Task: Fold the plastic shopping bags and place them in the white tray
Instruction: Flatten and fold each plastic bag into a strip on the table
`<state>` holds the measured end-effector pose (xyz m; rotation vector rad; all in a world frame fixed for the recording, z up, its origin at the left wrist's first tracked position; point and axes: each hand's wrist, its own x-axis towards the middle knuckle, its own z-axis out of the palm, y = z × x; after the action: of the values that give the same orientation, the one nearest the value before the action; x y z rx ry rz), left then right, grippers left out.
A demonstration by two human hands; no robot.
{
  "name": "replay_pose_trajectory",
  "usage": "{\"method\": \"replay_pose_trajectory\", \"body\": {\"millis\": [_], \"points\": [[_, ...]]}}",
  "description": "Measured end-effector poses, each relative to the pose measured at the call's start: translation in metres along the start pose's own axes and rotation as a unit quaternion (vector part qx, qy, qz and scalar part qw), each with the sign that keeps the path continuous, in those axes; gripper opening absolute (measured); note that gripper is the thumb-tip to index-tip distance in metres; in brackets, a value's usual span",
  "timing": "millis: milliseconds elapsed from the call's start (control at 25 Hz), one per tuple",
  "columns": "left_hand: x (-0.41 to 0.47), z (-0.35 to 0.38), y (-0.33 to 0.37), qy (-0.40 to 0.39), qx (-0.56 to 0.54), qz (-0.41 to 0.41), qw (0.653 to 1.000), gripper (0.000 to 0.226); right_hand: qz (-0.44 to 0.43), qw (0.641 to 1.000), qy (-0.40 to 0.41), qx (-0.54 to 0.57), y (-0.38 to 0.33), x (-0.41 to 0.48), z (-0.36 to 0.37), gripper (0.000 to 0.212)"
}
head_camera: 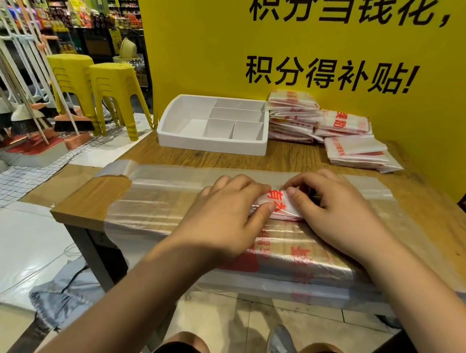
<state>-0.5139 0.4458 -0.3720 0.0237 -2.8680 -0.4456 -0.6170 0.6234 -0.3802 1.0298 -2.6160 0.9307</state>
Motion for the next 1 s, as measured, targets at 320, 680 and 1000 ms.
{"method": "replay_pose_trajectory", "body": {"millis": [320,680,1000], "points": [[-0.007,0.0,0.0,-0.042,0.041,0.02,0.998,0.057,-0.061,0.998,0.006,-0.015,-0.008,-0.005,-0.003,0.027],[-0.015,-0.006,-0.004,-0.149,0.058,0.017,0.987,0.066,-0.023,0.96,-0.263,-0.097,0.003,-0.001,-0.019,0.057],[-0.013,-0.013,-0.013,-0.182,0.057,0.022,0.981,0.065,-0.032,0.964,-0.244,-0.1,0.017,0.0,-0.018,0.057]]}}
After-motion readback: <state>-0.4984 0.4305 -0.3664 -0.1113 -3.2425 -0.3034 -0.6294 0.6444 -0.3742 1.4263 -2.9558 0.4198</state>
